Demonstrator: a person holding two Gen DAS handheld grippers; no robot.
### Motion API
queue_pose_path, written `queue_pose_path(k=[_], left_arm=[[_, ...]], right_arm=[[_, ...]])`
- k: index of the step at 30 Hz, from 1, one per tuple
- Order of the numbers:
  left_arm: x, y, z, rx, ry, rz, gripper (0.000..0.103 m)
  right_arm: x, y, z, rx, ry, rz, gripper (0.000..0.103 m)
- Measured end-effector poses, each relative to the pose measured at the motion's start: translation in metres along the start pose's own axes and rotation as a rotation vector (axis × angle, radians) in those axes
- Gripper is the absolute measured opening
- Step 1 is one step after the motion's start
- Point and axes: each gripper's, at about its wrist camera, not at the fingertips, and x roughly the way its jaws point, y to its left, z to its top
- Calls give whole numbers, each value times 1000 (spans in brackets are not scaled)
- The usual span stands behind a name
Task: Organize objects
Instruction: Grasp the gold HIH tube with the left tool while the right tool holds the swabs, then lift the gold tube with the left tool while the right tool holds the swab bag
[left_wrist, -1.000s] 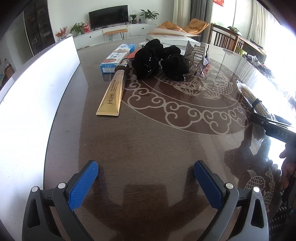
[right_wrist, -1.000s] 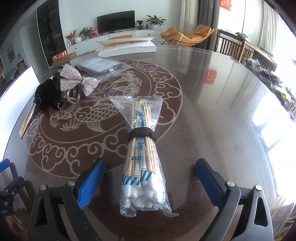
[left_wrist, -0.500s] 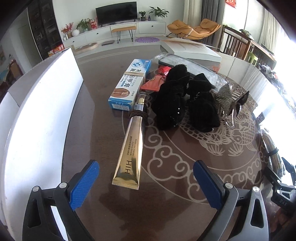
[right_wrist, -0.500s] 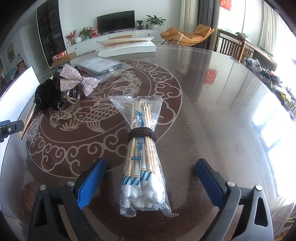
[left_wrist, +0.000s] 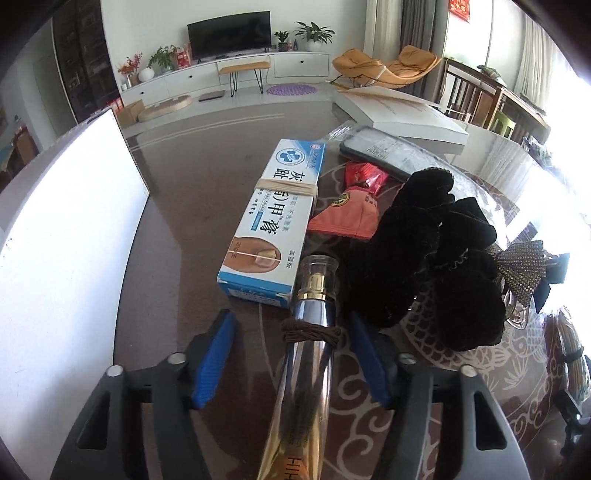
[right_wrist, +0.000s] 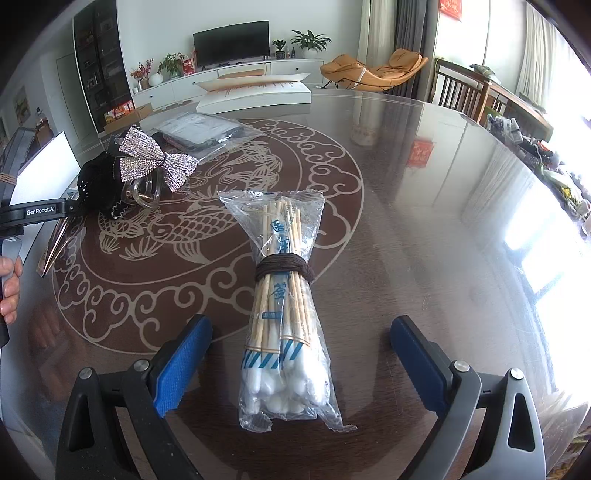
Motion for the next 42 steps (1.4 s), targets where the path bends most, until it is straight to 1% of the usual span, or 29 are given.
queue_pose_path(k=[1,2,6,11,15,18,20,21,22,23,24,25,26,28,30,42], left_arm=[[-1,0,0,-10,-7,-3,31],[-2,1,-1,-21,-10,2,28],[-17,-7,-21,-37,-26,5,28],[-51,-33,-73,-48,-23,7,28],[-78,-61,-110,-36,-15,-42,28],[-89,-81,-127,-12,-18,-75,28],[-91,-87,-131,11,-23,-58,29],[-91,-89,-132,19,-30,-55,35],[-90,-91,-132,25,-34,-70,41],[-89,-93,-131,33,-34,-85,58],[-88,-96,-134,45,-25,-75,80],[-87,-99,-138,52,-14,-51,88],[-87,-101,-141,58,-27,-35,94],[-87,-99,-143,46,-37,-45,96],[-85,-99,-143,52,-27,-47,103],[-85,-100,-142,57,-27,-53,103]], right_arm=[[0,0,0,0,0,0,98],[0,0,0,0,0,0,98],[0,0,0,0,0,0,98],[0,0,0,0,0,0,98],[0,0,0,0,0,0,98],[0,0,0,0,0,0,98],[0,0,0,0,0,0,98],[0,0,0,0,0,0,98],[0,0,0,0,0,1,98],[0,0,0,0,0,1,98],[0,0,0,0,0,1,98],[0,0,0,0,0,1,98],[0,0,0,1,0,1,98],[1,0,0,3,-1,6,99],[2,-1,0,8,-2,13,100],[3,1,0,4,0,11,101]])
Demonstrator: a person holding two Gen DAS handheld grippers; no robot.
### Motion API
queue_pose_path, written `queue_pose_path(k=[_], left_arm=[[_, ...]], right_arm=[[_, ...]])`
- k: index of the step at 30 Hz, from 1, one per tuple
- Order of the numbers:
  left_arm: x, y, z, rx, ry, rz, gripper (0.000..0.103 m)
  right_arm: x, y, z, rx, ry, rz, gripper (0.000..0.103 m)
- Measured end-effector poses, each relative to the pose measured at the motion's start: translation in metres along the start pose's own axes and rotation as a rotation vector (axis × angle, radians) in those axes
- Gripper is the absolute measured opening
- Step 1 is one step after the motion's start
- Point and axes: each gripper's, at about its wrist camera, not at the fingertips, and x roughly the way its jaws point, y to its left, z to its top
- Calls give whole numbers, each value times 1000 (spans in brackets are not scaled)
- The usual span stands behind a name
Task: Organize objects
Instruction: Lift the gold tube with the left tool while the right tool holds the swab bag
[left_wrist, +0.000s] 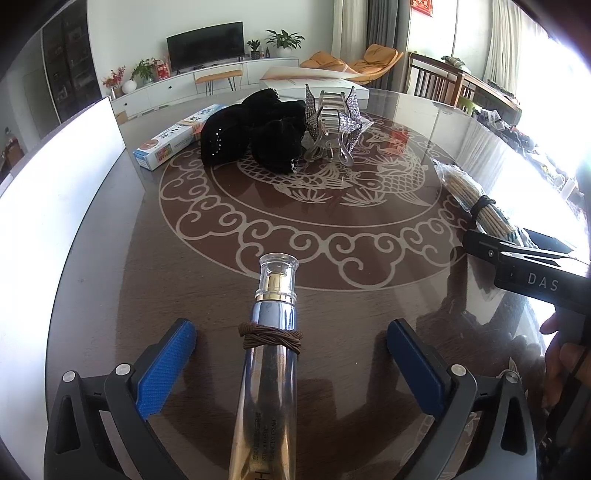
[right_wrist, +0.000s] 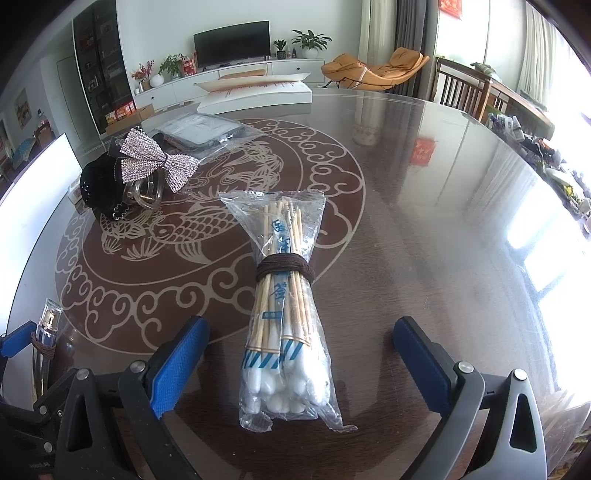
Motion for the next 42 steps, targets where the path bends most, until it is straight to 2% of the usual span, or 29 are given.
queue_pose_path(k=[27,30,32,34,36,38,40,41,42], left_arm=[[1,0,0,1,1,0,103],[0,1,2,17,27,-17,103],[1,2,5,57,74,-44,103],[2,2,8,95,114,-67,103],[2,5,11,92,120,-84,103],[4,8,15,78,123,-87,103],[2,9,19,85,104,-62,83],[2,9,21,96,94,-55,71],[1,10,22,98,81,-61,54]], right_arm=[[-2,-3,-2,7,7,-15,103],[-2,-3,-2,5,11,-10,103],[-3,-6,0,-4,24,13,103],[-4,-13,4,-12,55,80,103],[-3,-22,11,5,100,135,102],[2,-25,20,11,162,140,99],[8,-21,31,-12,219,145,98],[11,-17,36,-21,238,154,96],[13,-14,40,-23,249,162,94]])
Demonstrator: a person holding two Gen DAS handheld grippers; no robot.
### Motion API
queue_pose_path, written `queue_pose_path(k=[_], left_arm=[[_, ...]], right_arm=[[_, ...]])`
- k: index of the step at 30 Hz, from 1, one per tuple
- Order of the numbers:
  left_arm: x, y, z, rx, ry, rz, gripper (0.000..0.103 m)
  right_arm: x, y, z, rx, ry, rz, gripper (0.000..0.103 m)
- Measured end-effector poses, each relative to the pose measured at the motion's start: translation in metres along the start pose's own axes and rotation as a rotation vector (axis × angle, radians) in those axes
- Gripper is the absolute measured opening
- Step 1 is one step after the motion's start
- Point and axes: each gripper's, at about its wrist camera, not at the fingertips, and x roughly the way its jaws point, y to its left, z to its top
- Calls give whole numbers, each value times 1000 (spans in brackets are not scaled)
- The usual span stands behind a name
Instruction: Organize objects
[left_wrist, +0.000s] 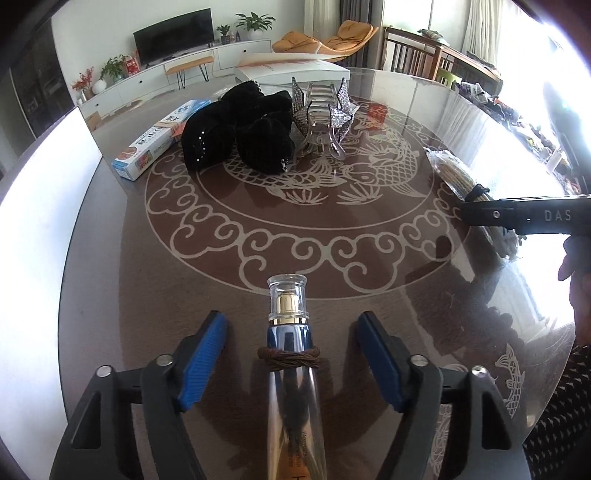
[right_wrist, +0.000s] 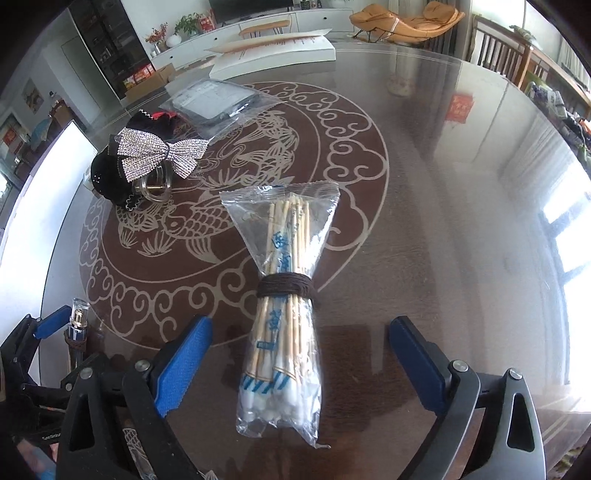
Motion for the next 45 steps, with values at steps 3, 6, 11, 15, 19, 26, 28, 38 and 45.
queue_pose_path(k=[3,6,11,15,19,26,28,38,45], left_arm=[[-5,10,-1,-20,-27,-10,23],[-21,29,-14,-97,-79,-59,21],[-87,49,-45,-181,-260,-126,21],[-155,68,-63,-213,-409,-154,20],[-223,114,-75,-318,-537,-143,20],[-272,231,-90,-522,-547,69,20],[-259,258,-92,-558,-487,144,20],[-187,316,-89,-602,-311,289,45],[-204,231,-67,-515,-404,140,85]], right_arm=[[0,13,10,-43,6,-67,33],[-7,14,7,-6,25,-39,29],[-49,28,-11,30,-68,75,29],[-86,75,-19,-51,-143,150,29],[-121,144,-14,-151,-213,256,29],[-162,305,-9,-362,-240,516,29],[-158,347,-9,-407,-234,539,29],[-88,390,-12,-370,-111,560,66],[-77,269,-10,-278,-296,310,88]])
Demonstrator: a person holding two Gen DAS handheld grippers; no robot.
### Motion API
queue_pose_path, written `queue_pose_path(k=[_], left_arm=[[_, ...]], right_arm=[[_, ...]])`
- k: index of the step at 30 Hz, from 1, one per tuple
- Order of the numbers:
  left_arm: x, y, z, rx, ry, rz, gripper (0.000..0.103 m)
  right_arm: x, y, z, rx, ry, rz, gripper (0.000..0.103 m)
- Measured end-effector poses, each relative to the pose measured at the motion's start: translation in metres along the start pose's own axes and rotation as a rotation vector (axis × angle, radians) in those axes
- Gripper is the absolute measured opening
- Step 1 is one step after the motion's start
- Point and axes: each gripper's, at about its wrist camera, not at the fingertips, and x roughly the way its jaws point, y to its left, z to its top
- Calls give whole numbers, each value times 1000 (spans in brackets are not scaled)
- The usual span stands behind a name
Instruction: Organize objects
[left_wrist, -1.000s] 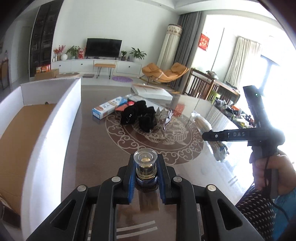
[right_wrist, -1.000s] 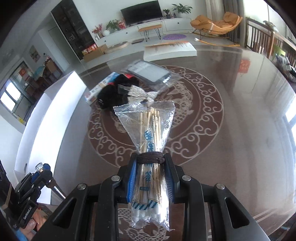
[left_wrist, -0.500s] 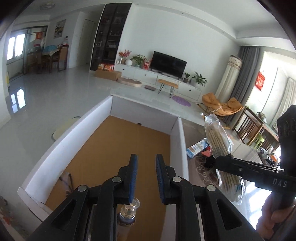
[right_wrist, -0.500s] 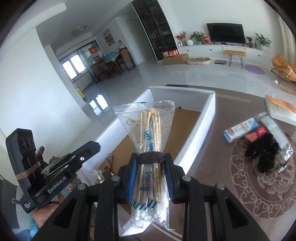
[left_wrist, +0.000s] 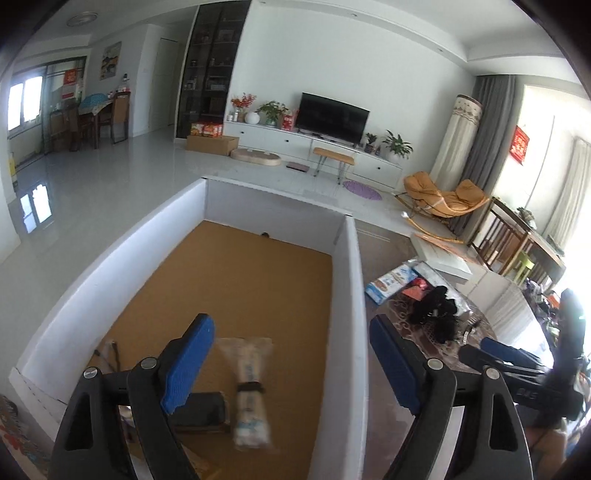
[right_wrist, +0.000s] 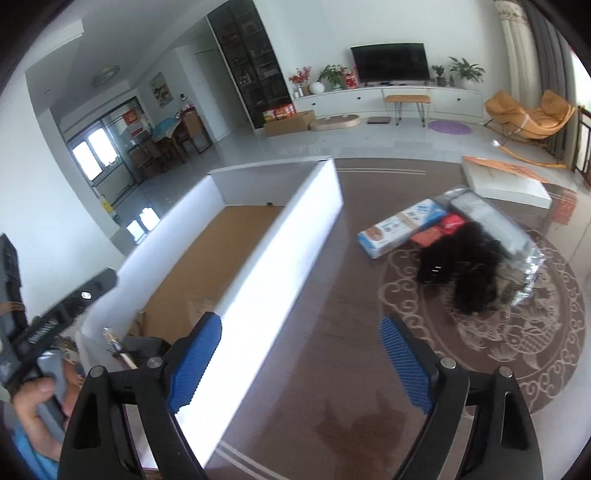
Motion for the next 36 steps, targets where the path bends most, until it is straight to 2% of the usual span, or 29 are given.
queue_pose_path(k=[2,4,6,8,12,16,19,22,24,36], left_arm=[[-4,-40,-13,49,35,-110,86],[-3,-84,-33,120,89,-210,90],[7,-124,-58,185,157,-270,103],[28,-153,-86,231,212,-272,103],[95,-182,-127,283,314,-155,103],[144,-191,-135,241,389,-117,103],[158,-204,-129,260,334,-87,102],[179,-219,-128,343,321,-20,103],[185,-224,-124,376,302,-29,103],[189,-226,-117,370,303,-34,103]], right_arm=[[-1,-42,-20,10,0,-122,88],[-3,-88,-45,40,19,-232,88],[-7,-130,-69,80,47,-325,88],[-18,-168,-92,127,63,-403,88],[-43,-214,-119,191,66,-503,88],[-53,-229,-130,211,53,-523,88],[-51,-234,-132,227,56,-516,90],[-48,-231,-130,224,76,-507,99],[-47,-231,-130,221,80,-502,100],[-42,-227,-132,214,89,-496,103]])
